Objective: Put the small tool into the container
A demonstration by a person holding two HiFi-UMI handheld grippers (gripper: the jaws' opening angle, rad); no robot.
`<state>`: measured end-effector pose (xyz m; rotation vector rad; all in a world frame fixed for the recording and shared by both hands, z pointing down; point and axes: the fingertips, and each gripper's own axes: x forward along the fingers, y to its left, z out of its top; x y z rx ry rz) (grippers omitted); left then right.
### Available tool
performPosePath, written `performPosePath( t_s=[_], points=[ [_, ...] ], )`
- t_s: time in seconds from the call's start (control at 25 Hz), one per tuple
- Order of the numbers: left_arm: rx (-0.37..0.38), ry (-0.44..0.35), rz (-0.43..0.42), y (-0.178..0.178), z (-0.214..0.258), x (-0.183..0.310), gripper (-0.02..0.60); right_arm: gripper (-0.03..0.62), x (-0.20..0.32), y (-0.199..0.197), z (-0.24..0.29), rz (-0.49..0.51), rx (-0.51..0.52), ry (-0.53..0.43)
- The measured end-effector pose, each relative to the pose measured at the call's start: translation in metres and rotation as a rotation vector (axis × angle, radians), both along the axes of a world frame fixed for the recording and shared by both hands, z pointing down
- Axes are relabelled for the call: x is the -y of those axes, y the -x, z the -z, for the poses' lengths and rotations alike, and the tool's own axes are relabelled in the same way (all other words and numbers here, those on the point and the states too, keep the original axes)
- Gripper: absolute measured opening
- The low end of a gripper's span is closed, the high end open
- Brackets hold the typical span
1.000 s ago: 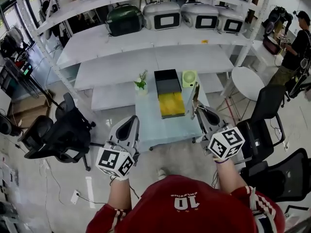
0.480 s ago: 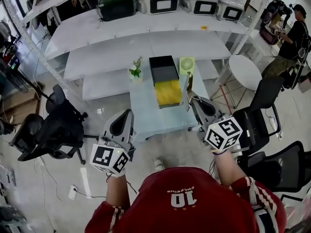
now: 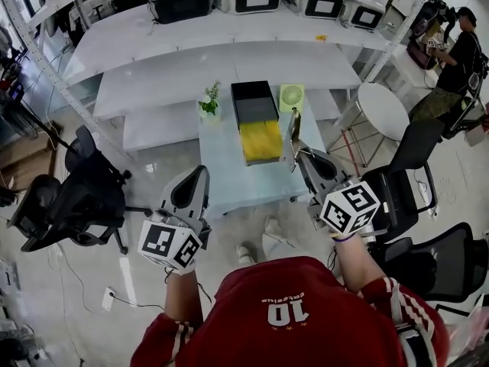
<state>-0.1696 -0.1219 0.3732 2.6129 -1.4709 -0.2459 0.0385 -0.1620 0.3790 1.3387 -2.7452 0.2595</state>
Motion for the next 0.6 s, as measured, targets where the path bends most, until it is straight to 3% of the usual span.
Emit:
performPosePath(
  t_s=[0.32,0.6],
  points=[
    [0.026,0.011,0.009,-0.021,-0.005,0.013,-0.002,0.006,0.028,-0.019,-0.011,0.007,0.016,0.008],
    [0.067,0.019,0.027,-0.041,-0.008,0.051,0.0,0.007,0.077,-0.022,-0.015,0.074,0.048,0.005]
  ],
)
